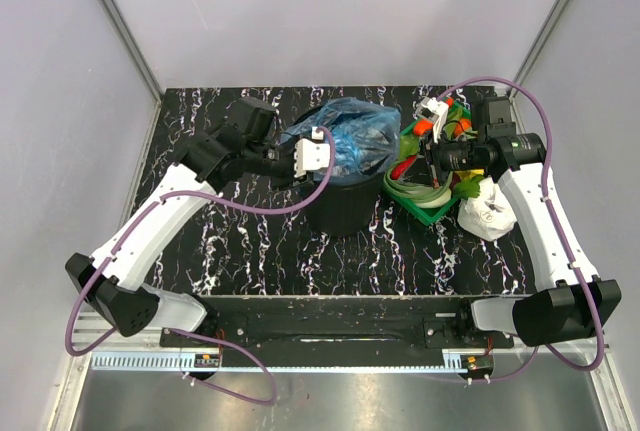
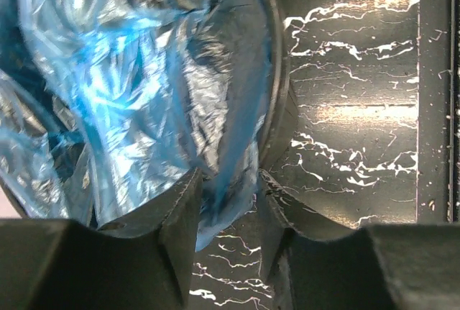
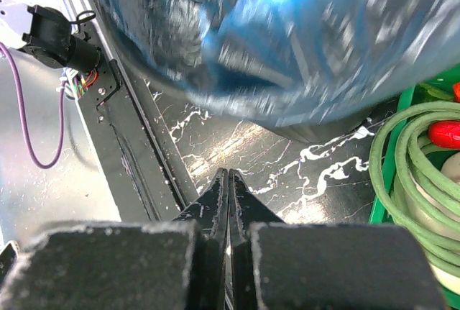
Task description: Put the trash bags into the trash bin
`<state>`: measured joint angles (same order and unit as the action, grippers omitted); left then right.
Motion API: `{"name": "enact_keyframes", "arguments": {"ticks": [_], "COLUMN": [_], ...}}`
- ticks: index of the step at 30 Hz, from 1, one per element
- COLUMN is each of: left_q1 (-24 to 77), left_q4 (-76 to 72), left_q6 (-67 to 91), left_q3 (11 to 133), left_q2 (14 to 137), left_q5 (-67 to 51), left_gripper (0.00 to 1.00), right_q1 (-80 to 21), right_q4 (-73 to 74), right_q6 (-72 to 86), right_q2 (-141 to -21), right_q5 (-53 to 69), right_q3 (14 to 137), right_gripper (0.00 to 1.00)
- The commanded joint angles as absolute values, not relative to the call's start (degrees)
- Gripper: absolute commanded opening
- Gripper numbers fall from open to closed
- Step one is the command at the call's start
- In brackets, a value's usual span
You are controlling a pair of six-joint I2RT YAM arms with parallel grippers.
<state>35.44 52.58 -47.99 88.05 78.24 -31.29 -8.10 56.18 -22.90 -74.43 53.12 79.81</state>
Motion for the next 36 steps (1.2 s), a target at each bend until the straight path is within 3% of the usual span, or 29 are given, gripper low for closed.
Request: {"name": "enact_keyframes", "arguments": {"ticks": [1, 5, 8, 11, 13, 14, 18, 21, 28, 36], "left_q1": [35.8, 35.9, 35.9, 36.2, 36.3, 36.5, 36.8, 37.0, 37.4, 37.7], "left_q4": [53.0, 54.0, 54.3, 54.4, 54.8, 55.0, 55.6, 56.0, 56.8, 58.2], "left_q6": [-49.4, -49.5, -49.3, -49.3, -49.7, -49.8, -50.4, -50.7, -51.2, -50.7], "left_q3": [90.9, 91.3, 91.7, 91.5, 91.3, 91.4, 91.2, 91.2, 91.5, 93.4], "left_q2": [78.1, 78.0, 78.1, 78.2, 78.2, 78.2, 78.3, 78.4, 78.5, 78.4], "left_q5": [-34.5, -36.0, -37.3, -37.4, -37.5, -37.5, -37.2, -37.1, -37.3, -38.6], "left_gripper": [0.42, 0.48, 0.45, 0.33, 0.17, 0.15, 0.3, 0.31, 0.05, 0.0], "right_q1": [-8.3, -8.4, -8.3, -8.3, -8.3, -8.3, -8.3, -8.3, -8.4, -8.3], "right_q4": [55.2, 55.2, 55.2, 55.2, 55.0, 55.1, 55.1, 55.2, 55.1, 55.1], "right_q6": [-23.9, -24.0, -24.0, -24.0, -24.0, -24.0, -24.0, -24.1, -24.2, -24.2], "right_q2": [-73.7, -73.7, -73.7, -73.5, -73.5, -73.4, -73.2, -73.0, -73.3, -73.1], "right_q5": [52.9, 52.8, 52.7, 52.7, 52.6, 52.6, 52.6, 52.4, 52.2, 52.2], "right_q3": [79.5, 79.1, 79.0, 79.0, 78.8, 78.8, 78.7, 78.6, 78.4, 78.5], "right_gripper": [0.0, 0.0, 0.0, 0.0, 0.0, 0.0, 0.0, 0.0, 0.0, 0.0]}}
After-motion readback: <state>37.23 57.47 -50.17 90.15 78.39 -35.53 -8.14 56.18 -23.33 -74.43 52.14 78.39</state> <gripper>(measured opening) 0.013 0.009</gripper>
